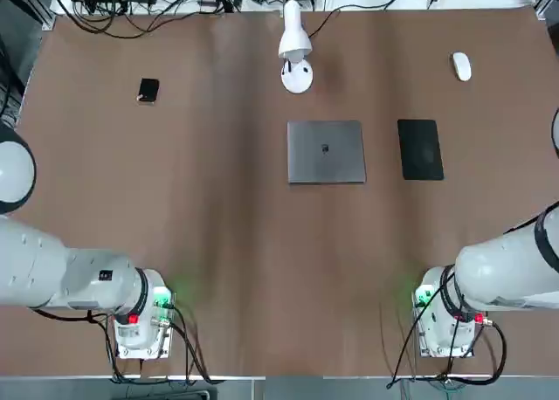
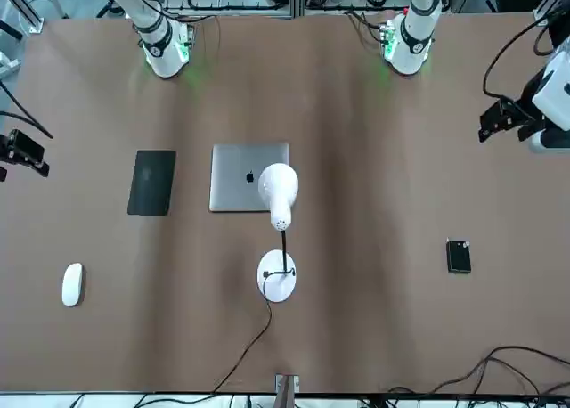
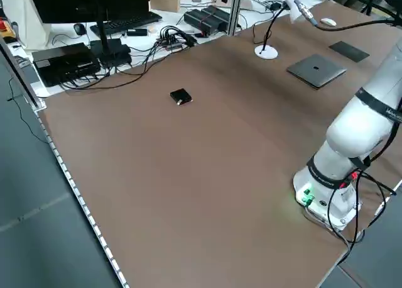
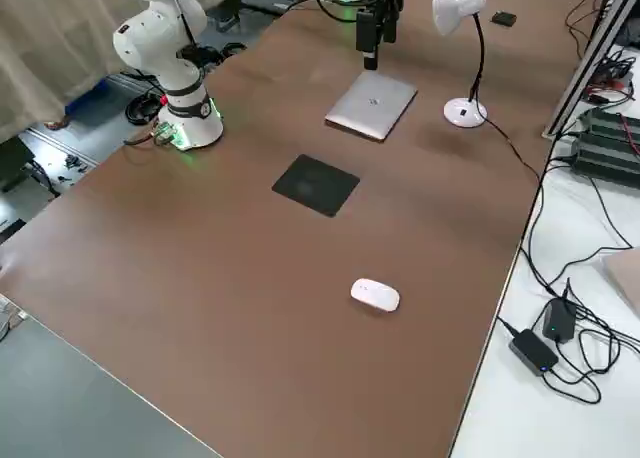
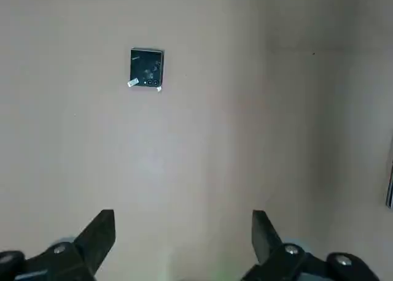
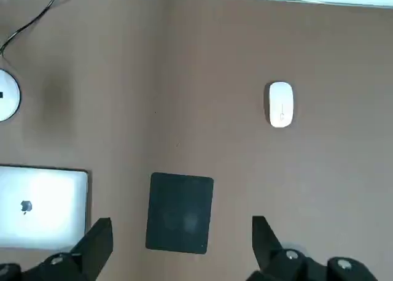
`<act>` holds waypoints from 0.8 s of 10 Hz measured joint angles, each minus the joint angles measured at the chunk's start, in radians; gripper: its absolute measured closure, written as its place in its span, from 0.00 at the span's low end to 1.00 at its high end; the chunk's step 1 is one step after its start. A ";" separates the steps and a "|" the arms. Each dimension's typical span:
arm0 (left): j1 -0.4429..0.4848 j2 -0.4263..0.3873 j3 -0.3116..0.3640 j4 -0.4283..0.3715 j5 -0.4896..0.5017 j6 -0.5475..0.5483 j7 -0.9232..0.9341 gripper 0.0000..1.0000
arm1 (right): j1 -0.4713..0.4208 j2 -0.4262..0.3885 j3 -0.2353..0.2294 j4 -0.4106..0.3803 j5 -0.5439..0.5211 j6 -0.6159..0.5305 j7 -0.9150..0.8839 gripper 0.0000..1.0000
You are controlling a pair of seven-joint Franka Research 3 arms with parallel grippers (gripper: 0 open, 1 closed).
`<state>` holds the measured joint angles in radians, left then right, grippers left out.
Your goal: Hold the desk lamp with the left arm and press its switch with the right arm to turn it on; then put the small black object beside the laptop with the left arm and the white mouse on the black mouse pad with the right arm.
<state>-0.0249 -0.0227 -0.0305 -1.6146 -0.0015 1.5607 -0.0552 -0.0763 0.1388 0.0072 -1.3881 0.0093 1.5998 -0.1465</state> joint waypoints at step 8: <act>-0.040 0.258 -0.219 -0.008 -0.004 0.117 -0.015 0.00 | 0.157 0.192 0.012 -0.031 0.190 0.100 0.005 0.09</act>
<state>-0.0651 0.2350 -0.2500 -1.6224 -0.0055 1.6773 -0.0706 0.0802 0.3305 0.0194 -1.4192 0.1988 1.7000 -0.1414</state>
